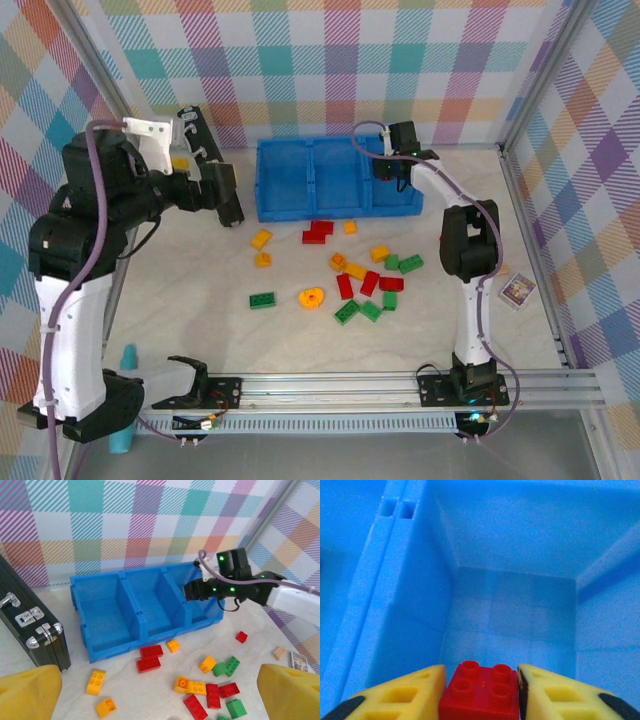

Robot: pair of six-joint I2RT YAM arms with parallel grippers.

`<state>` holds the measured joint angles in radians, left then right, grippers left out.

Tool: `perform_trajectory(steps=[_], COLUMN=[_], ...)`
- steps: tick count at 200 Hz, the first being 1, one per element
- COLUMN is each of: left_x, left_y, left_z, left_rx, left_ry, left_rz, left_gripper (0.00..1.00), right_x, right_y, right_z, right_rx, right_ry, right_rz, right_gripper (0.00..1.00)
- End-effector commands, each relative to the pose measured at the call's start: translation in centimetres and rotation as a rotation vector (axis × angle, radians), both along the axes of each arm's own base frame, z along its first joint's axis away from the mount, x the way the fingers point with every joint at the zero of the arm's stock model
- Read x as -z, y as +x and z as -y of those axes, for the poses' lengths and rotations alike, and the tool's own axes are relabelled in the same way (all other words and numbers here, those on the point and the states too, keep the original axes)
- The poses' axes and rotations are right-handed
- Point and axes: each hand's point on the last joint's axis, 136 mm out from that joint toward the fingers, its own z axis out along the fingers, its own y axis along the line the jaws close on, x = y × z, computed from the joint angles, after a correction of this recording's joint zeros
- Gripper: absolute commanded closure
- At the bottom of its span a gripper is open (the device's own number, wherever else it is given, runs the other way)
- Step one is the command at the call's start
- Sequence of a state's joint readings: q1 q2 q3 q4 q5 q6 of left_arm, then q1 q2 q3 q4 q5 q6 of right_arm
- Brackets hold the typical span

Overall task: Sort the legos into containers by color
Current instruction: Place the lego in the container, then pick up the lego from the middle-right of the table.

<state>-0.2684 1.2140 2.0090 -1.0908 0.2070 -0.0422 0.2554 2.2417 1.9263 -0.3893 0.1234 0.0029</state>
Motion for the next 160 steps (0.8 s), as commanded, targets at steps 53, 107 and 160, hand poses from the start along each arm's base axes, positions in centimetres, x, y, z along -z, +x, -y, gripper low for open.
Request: perform_trajectory(steps=[53, 107, 160], left_x=[-3.6, -1.0, -0.2], left_y=[3.1, 7.3, 8.7], left_z=[1.6, 6.0, 6.3], left_rx=[-0.007, 0.106, 0.104], left_ry=[0.070, 0.023, 0.048], left_rz=[0.060, -0.049, -0.061], left_gripper=[0.00, 0.00, 0.00], right_x=[-6.2, -10.8, -0.8], right_y=[-0.1, -7.9, -16.4], right_z=[0.6, 3.7, 10.4], right_rx=[-0.033, -0.040, 0.191], right_ry=[-0.043, 0.132, 0.140], right_rz=[0.100, 0.030, -0.264], right_gripper=[0.35, 0.23, 0.21])
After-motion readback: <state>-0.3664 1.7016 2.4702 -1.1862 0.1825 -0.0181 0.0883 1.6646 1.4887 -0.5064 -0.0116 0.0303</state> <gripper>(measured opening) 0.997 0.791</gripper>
